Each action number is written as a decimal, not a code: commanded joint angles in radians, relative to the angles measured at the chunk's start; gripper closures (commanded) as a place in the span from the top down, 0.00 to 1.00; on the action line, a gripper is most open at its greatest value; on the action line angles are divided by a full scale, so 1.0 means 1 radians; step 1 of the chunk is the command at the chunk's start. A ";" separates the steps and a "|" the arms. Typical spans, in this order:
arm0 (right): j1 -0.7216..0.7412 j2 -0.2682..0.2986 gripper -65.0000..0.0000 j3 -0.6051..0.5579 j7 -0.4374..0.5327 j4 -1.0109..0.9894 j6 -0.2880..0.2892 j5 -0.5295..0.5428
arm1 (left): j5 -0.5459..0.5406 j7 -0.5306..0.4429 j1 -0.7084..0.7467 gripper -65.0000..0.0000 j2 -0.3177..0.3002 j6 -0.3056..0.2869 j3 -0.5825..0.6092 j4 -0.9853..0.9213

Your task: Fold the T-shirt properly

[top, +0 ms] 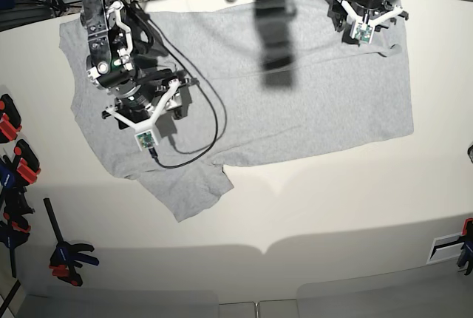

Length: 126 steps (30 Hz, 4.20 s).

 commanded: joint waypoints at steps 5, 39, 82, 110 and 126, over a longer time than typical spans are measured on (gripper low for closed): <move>0.014 -0.032 0.57 0.003 0.013 0.025 0.053 0.003 | 0.063 -0.013 -0.015 0.39 -0.006 0.008 -0.002 0.018; 0.008 -0.036 0.57 0.004 -0.048 0.268 0.061 0.001 | 0.073 0.062 -0.341 0.39 -0.007 -0.002 -0.002 -0.185; 0.009 -0.036 0.57 0.098 -0.143 0.268 0.020 -0.269 | -0.681 -0.002 -1.308 0.39 -0.250 -0.415 -0.002 -1.481; 0.010 -0.035 0.57 0.098 -0.143 0.268 0.023 -0.209 | -0.733 0.195 -1.217 0.20 -0.198 -0.554 -0.002 -1.584; 0.349 -0.036 0.57 0.098 -0.036 -0.073 0.023 -0.180 | -0.726 0.162 -1.217 0.00 -0.190 -0.554 -0.002 -1.568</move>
